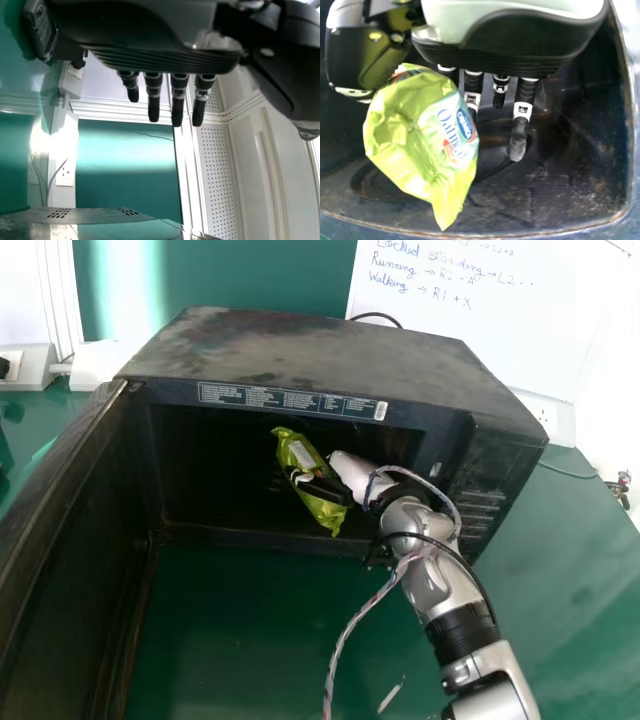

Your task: Put biscuit inside oven

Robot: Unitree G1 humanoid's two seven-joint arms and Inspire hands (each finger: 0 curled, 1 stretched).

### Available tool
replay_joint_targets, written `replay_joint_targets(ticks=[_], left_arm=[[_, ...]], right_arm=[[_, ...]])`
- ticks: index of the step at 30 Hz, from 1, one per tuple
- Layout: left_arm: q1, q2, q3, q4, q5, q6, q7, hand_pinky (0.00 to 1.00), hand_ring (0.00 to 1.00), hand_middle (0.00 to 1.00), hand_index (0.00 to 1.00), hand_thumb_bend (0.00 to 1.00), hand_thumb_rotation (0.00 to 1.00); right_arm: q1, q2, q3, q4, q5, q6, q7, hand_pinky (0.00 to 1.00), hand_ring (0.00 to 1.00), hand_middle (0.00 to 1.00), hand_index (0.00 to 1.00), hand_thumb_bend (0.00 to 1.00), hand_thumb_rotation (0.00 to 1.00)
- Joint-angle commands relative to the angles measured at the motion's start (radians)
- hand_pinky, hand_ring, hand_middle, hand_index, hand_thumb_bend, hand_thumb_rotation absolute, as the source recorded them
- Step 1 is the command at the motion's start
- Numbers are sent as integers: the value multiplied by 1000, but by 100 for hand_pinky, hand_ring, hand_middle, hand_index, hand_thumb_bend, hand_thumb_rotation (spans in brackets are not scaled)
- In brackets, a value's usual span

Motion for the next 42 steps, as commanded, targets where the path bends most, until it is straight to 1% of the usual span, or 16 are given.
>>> replay_joint_targets(ticks=[1, 5, 10, 16, 20, 21, 23, 24, 26, 28, 31, 32, 34, 35, 39, 42], left_arm=[[12, -6, 0, -14, -6, -4, 4, 100, 91, 91, 89, 100, 100], [15, -7, 2, -15, 3, -5, 4, 99, 91, 91, 89, 100, 100], [18, -3, 3, -11, -6, -9, -8, 99, 91, 91, 90, 100, 100], [22, -10, 1, -23, 1, -5, -1, 99, 91, 91, 90, 100, 100], [27, -8, 5, -20, -5, -10, -9, 100, 91, 91, 90, 100, 100], [27, -7, 5, -20, -7, -11, -12, 100, 91, 91, 90, 100, 100], [29, -8, 5, -20, -8, -14, -15, 100, 91, 91, 90, 100, 100], [30, -9, 4, -22, -10, -15, -16, 100, 91, 91, 90, 100, 100], [33, -11, 3, -26, -13, -13, -16, 100, 91, 91, 90, 100, 100], [34, -12, 3, -25, -10, -16, -16, 100, 91, 91, 90, 100, 100], [33, -13, 2, -25, -8, -17, -14, 98, 90, 91, 90, 100, 100], [34, -14, 2, -25, -9, -18, -15, 99, 90, 91, 90, 100, 100], [34, -15, 1, -24, -6, -21, -17, 98, 90, 91, 90, 100, 100], [35, -14, 1, -24, -6, -22, -18, 98, 90, 90, 89, 100, 100], [36, -16, -3, -28, -1, -24, -17, 98, 90, 91, 90, 100, 100], [37, -18, -5, -35, 2, -19, -11, 98, 91, 91, 90, 100, 100]], right_arm=[[-36, 1, 9, 16, -5, -13, -14, 35, 45, 49, 46, 53, 0], [-46, 4, 13, 38, -7, -22, -16, 34, 43, 52, 43, 53, 0], [-58, 0, 27, 64, -18, -47, -24, 30, 39, 51, 43, 53, 0], [-85, 5, 41, 108, -31, -56, -25, 32, 43, 52, 43, 53, 0], [-117, 12, 55, 153, -44, -59, -31, 35, 47, 49, 47, 53, 1], [-126, 13, 60, 167, -47, -66, -36, 36, 49, 49, 47, 53, 1], [-140, 12, 68, 189, -52, -84, -45, 39, 52, 53, 47, 53, 12], [-147, 12, 71, 199, -54, -90, -46, 46, 57, 57, 47, 53, 13], [-160, 13, 79, 219, -60, -100, -51, 57, 66, 63, 47, 53, 14], [-171, 14, 88, 239, -68, -110, -62, 55, 66, 63, 47, 53, 14], [-188, 22, 103, 270, -84, -112, -75, 66, 74, 67, 47, 53, 15], [-194, 25, 105, 281, -84, -114, -77, 64, 73, 67, 47, 53, 15], [-207, 32, 108, 301, -82, -111, -79, 50, 63, 62, 47, 53, 15], [-212, 37, 107, 309, -79, -107, -80, 48, 62, 62, 47, 53, 15], [-227, 59, 98, 344, -63, -98, -105, 42, 58, 61, 47, 53, 14], [-235, 76, 98, 373, -56, -96, -126, 43, 59, 62, 48, 53, 14]])
